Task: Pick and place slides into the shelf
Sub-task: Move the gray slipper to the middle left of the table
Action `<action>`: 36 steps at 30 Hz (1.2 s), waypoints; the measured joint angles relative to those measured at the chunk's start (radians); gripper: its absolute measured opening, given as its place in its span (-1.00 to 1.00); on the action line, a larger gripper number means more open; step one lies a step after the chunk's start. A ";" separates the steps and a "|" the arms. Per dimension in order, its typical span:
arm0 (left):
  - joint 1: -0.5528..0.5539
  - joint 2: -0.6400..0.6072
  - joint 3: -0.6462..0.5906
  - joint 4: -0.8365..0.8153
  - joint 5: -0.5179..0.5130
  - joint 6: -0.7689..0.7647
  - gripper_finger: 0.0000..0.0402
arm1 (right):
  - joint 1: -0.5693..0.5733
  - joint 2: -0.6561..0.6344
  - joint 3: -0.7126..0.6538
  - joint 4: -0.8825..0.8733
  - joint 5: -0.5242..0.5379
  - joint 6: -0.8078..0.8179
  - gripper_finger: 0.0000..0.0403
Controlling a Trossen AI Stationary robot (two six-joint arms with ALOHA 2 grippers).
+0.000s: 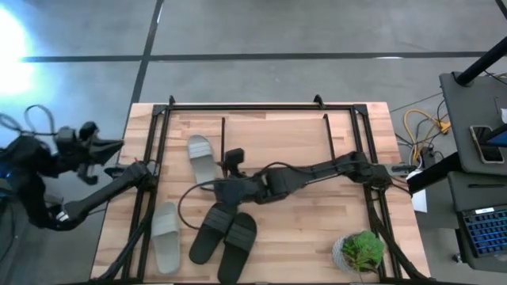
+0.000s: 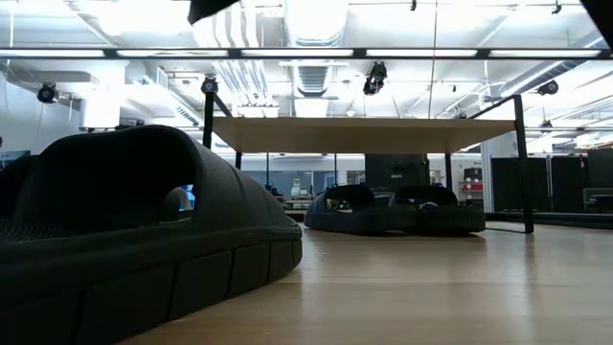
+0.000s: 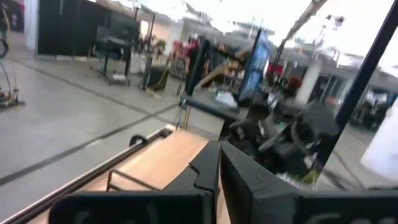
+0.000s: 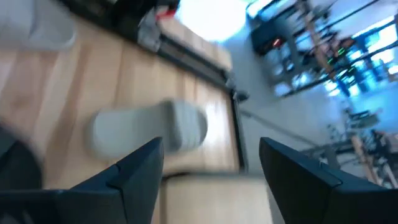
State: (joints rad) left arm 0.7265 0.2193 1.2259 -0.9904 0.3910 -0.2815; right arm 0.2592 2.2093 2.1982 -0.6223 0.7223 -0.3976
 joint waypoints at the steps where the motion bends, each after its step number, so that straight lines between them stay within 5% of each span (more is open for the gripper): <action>1: 0.000 -0.017 0.008 -0.001 -0.015 -0.010 -1.00 | -0.006 0.010 0.000 0.047 0.000 -0.026 0.27; 6: 0.000 -0.085 0.006 -0.062 -0.055 -0.056 -1.00 | -0.027 0.049 0.002 0.188 -0.020 -0.043 0.24; 12: 0.027 -0.071 -0.070 -0.302 -0.058 -0.134 -1.00 | -0.036 0.038 0.002 0.068 0.045 0.403 0.20; 18: 0.033 0.108 -0.187 -0.137 -0.057 -0.204 -1.00 | -0.034 -0.010 0.045 -0.317 0.044 0.941 0.14; 24: 0.033 0.344 -0.368 -0.134 -0.112 -0.075 -1.00 | 0.000 -0.017 0.103 -0.690 0.001 1.332 0.02; 36: 0.033 0.622 -0.575 0.358 -0.346 -0.244 -1.00 | 0.088 -0.020 0.099 -0.867 -0.022 1.637 -0.75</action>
State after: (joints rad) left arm 0.7593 0.8413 0.6508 -0.6321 0.0448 -0.5253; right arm 0.3474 2.1891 2.2971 -1.4895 0.7004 1.2390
